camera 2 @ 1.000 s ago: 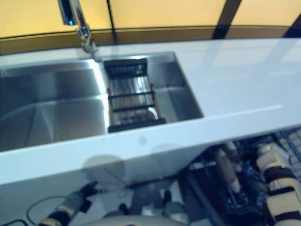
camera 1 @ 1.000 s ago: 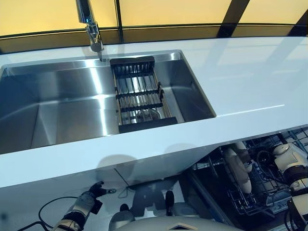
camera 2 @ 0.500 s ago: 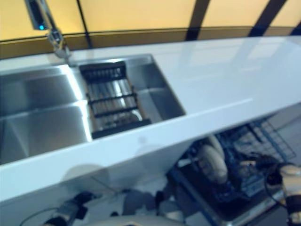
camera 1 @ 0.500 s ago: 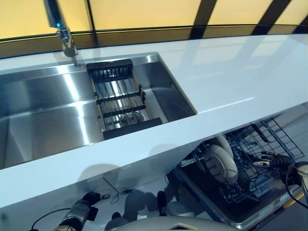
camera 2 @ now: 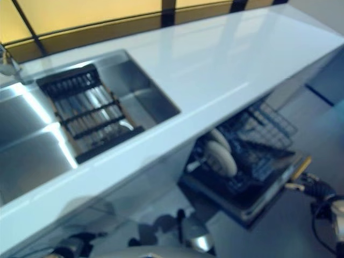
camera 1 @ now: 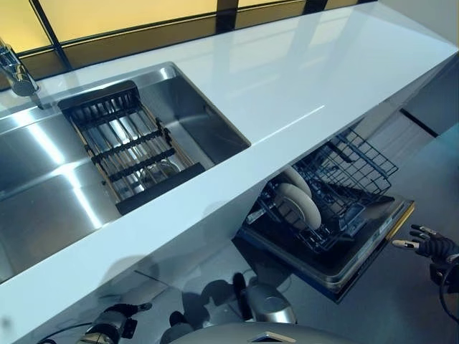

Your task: Take plates into dishwasher

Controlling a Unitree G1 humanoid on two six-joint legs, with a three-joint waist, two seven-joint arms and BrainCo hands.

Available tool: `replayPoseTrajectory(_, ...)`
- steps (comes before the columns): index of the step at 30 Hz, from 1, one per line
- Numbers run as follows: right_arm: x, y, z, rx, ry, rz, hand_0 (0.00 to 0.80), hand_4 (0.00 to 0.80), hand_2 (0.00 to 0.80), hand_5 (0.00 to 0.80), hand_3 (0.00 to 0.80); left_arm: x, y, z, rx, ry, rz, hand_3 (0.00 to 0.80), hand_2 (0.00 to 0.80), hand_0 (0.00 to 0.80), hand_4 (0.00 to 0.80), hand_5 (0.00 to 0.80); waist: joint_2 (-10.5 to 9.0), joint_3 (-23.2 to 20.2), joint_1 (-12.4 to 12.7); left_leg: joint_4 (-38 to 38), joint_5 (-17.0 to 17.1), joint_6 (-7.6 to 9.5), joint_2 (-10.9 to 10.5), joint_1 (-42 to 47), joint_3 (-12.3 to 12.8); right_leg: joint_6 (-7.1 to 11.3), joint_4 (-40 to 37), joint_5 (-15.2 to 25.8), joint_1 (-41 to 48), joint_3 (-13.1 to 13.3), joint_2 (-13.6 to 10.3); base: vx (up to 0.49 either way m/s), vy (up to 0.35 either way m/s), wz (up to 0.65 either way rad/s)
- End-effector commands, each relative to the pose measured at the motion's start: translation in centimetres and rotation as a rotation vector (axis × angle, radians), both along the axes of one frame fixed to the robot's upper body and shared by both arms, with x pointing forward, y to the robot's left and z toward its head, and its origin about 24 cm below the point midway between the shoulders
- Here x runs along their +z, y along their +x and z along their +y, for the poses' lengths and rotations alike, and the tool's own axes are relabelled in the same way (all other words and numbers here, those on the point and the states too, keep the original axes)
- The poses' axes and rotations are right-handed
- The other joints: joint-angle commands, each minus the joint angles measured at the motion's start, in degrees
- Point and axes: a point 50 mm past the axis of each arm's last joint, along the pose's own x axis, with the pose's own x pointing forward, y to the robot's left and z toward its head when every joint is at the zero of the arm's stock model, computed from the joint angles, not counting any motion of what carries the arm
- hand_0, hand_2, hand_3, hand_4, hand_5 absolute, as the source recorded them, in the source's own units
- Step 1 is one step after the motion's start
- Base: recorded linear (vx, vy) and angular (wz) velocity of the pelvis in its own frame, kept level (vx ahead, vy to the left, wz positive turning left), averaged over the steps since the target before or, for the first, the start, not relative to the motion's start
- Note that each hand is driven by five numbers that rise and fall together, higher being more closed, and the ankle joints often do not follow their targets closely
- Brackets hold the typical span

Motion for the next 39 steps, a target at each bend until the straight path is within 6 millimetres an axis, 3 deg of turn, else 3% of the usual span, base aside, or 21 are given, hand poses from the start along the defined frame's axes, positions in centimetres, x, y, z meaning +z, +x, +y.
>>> replayPoseTrajectory(1,1.7,3.7,1.3,-0.064,0.036,-0.21,0.0,0.0,0.0,0.0,0.0,0.8,-0.7,2.1,0.097,0.059,0.004,0.0,0.0,0.0,0.0,0.0,-3.64,-3.68,3.09,7.68,-2.98,2.64,-3.32,-8.58,-7.21,-0.34,-11.94,8.14,11.41,1.29,-6.0,-0.359,-0.355,-0.49)
replayPoseTrajectory(3,1.8,4.2,1.6,-0.09,0.052,-0.252,0.0,0.0,0.0,0.0,0.0,1.1,-0.1,2.4,0.093,0.065,-0.01,0.0,0.0,0.0,0.0,0.0,-4.31,-3.24,3.65,10.84,-3.84,2.22,-1.56,-10.53,-7.78,0.06,-12.96,7.52,12.11,1.07,-7.15,-0.359,-0.42,-0.45)
replayPoseTrajectory(4,2.0,4.7,2.0,-0.1,0.077,-0.285,0.0,0.0,0.0,0.0,0.0,1.4,0.3,2.8,0.097,0.075,-0.025,0.0,0.0,0.0,0.0,0.0,-4.51,-2.71,4.12,12.8,-3.56,1.83,0.48,-12.36,-8.19,0.03,-12.27,6.71,11.22,1.29,-6.9,-0.361,-0.45,-0.26)
replayPoseTrajectory(6,1.9,5.0,2.6,-0.126,0.12,-0.329,0.0,0.0,0.0,0.0,0.0,1.9,1.1,3.4,0.102,0.096,-0.041,0.0,0.0,0.0,0.0,0.0,-4.35,-1.93,5.52,14.96,-1.85,0.33,4.36,-16.1,-9.22,-0.51,-13.54,-1.23,13.55,-0.65,-4.63,-0.337,-0.385,-0.21)
replayPoseTrajectory(8,1.8,4.8,2.6,-0.148,0.121,-0.36,0.0,0.0,0.0,0.0,0.0,1.8,1.4,3.2,0.11,0.095,-0.052,0.0,0.0,0.0,0.0,0.0,-3.89,-1.64,6.61,13.64,1.64,-2.25,5.72,-18.47,-11.22,-1.34,-16.5,-7.53,16.36,-2.14,-1.21,-0.309,-0.262,0.01)
replayPoseTrajectory(10,2.6,4.8,2.5,-0.158,0.105,-0.393,0.0,0.0,0.0,0.0,0.0,1.0,0.6,1.9,0.13,0.058,-0.059,0.0,0.0,0.0,0.0,0.0,-2.5,-0.91,6.94,8.96,5.68,-4.04,6.9,-18.07,-12.56,-3.39,-16.95,-10.93,17.31,-1.36,1.45,-0.294,-0.097,0.11)
replayPoseTrajectory(12,3.3,4.9,2.0,-0.154,0.072,-0.405,0.0,0.0,0.0,0.0,0.0,0.0,-1.3,0.6,0.174,0.024,-0.051,0.0,0.0,0.0,0.0,0.0,-1.57,-0.19,7.22,3.57,8.87,-4.88,8.08,-17.28,-11.49,-5.08,-17.97,-12.24,18.28,-1.19,3.23,-0.211,0.016,0.08)
replayPoseTrajectory(14,3.6,5.0,1.5,-0.174,0.068,-0.419,0.0,0.0,0.0,0.0,0.0,-0.6,-2.8,-0.1,0.198,0.009,-0.033,0.0,0.0,0.0,0.0,0.0,-1.01,0.34,7.67,0.48,10.13,-5.36,7.82,-17.17,-10.22,-6.21,-18.76,-13.01,19.04,-1.5,4.34,-0.24,-0.001,-0.12)
replayPoseTrajectory(16,3.3,4.5,0.9,-0.239,0.039,-0.408,0.0,0.0,0.0,0.0,0.0,-0.9,-4.0,-0.5,0.198,-0.004,-0.015,0.0,0.0,0.0,0.0,0.0,-0.33,0.78,7.53,1.8,9.76,-4.81,6.7,-17.66,-7.3,-7.46,-18.57,-13.8,19.07,-3.05,5.56,-0.382,-0.054,0.05)
replayPoseTrajectory(17,2.7,4.0,0.5,-0.3,0.049,-0.398,0.0,0.0,0.0,0.0,0.0,-1.0,-4.4,-0.6,0.186,-0.013,-0.009,0.0,0.0,0.0,0.0,0.0,-0.32,0.83,6.74,5.9,8.34,-4.03,6.1,-17.86,-4.58,-8.64,-18.25,-14.05,18.74,-5.13,5.89,-0.4,-0.079,0.4)
replayPoseTrajectory(19,1.6,3.2,-0.1,-0.376,0.063,-0.379,0.0,0.0,0.0,0.0,0.0,-0.9,-4.0,-0.5,0.158,-0.023,-0.018,0.0,0.0,0.0,0.0,0.0,-1.76,0.8,5.79,16.26,1.01,-0.94,3.56,-16.81,-3.07,-10.08,-17.7,-12.44,16.86,-7.4,4.96,-0.478,-0.089,0.89)
replayPoseTrajectory(20,1.2,2.8,-0.5,-0.404,0.058,-0.375,0.0,0.0,0.0,0.0,0.0,-0.9,-3.6,-0.5,0.144,-0.028,-0.024,0.0,0.0,0.0,0.0,0.0,-2.88,0.54,5.19,21.6,-5.32,0.02,1.35,-15.62,-4.26,-10.0,-17.65,-12.13,16.39,-7.33,4.02,-0.549,-0.043,1.17)
replayPoseTrajectory(21,1.2,2.7,-0.8,-0.426,0.06,-0.379,0.0,0.0,0.0,0.0,0.0,-0.8,-3.0,-0.5,0.134,-0.034,-0.036,0.0,0.0,0.0,0.0,0.0,-3.96,0.49,4.7,27.07,-9.19,2.43,-0.7,-14.48,-3.83,-10.2,-17.76,-9.65,14.32,-7.78,3.11,-0.455,0.025,1.33)
replayPoseTrajectory(23,1.7,2.8,-1.3,-0.45,0.059,-0.381,0.0,0.0,0.0,0.0,0.0,-0.8,-2.1,-0.7,0.126,-0.043,-0.047,0.0,0.0,0.0,0.0,0.0,-3.98,-0.1,3.94,29.83,-11.41,2.51,-4.96,-10.85,-7.21,-10.31,-17.71,-8.08,11.5,-7.23,3.44,-0.319,0.062,0.92)
replayPoseTrajectory(24,1.7,2.8,-1.3,-0.45,0.059,-0.381,0.0,0.0,0.0,0.0,0.0,-0.8,-2.1,-0.7,0.126,-0.043,-0.047,0.0,0.0,0.0,0.0,0.0,-3.95,-0.08,3.91,29.86,-11.43,2.51,-4.94,-10.85,-7.24,-10.31,-17.71,-8.08,11.52,-7.26,3.45,-0.285,0.178,0.37)
replayPoseTrajectory(25,2.3,2.8,-1.9,-0.484,0.074,-0.386,0.0,0.0,0.0,0.0,0.0,-0.7,-1.4,-0.8,0.107,-0.055,-0.052,0.0,0.0,0.0,0.0,0.0,-1.73,-1.26,2.4,23.54,-11.46,1.33,-7.78,-2.42,-10.53,-10.45,-16.03,-7.92,8.38,-7.87,5.15,-0.289,0.261,0.46)
replayPoseTrajectory(26,2.4,2.7,-2.1,-0.496,0.081,-0.387,0.0,0.0,0.0,0.0,0.0,-0.6,-0.7,-0.8,0.093,-0.064,-0.058,0.0,0.0,0.0,0.0,0.0,-0.14,-1.58,1.66,15.32,-10.45,0.81,-8.61,1.77,-12.19,-9.9,-14.61,-7.67,7.03,-8.98,5.99,-0.37,0.31,0.65)
replayPoseTrajectory(27,2.2,2.9,-1.8,-0.512,0.116,-0.4,0.0,0.0,0.0,0.0,0.0,-0.4,0.2,-0.9,0.076,-0.065,-0.072,0.0,0.0,0.0,0.0,0.0,0.39,-1.58,1.58,9.46,-9.66,1.31,-9.97,2.15,-13.56,-8.97,-13.15,-5.74,5.1,-9.97,6.12,-0.217,0.188,0.44)
replayPoseTrajectory(30,1.2,2.8,-1.4,-0.56,0.174,-0.397,0.0,0.0,0.0,0.0,0.0,-0.1,2.4,-1.4,0.051,-0.081,-0.082,0.0,0.0,0.0,0.0,0.0,0.13,-1.59,1.22,5.15,-9.28,2.15,-11.58,2.0,-15.31,-8.27,-13.08,-4.0,2.36,-11.14,6.05,-0.229,0.075,0.01)
replayPoseTrajectory(33,0.7,3.2,-1.1,-0.564,0.184,-0.376,0.0,0.0,0.0,0.0,0.0,-0.4,2.1,-2.0,0.046,-0.099,-0.062,0.0,0.0,0.0,0.0,0.0,0.4,-1.84,1.53,4.54,-8.5,2.36,-11.48,0.85,-15.55,-8.73,-14.69,-5.06,2.63,-9.84,6.72,-0.151,0.052,0.04)
replayPoseTrajectory(39,-0.3,3.1,-0.8,-0.575,0.192,-0.319,0.0,0.0,0.0,0.0,0.0,-0.8,1.1,-2.2,0.006,-0.101,-0.019,0.0,0.0,0.0,0.0,0.0,-0.42,-3.19,2.01,1.53,-6.89,3.3,-12.47,0.65,-13.98,-7.77,-19.52,-3.1,3.83,-9.0,7.26,-0.051,0.057,-0.03)
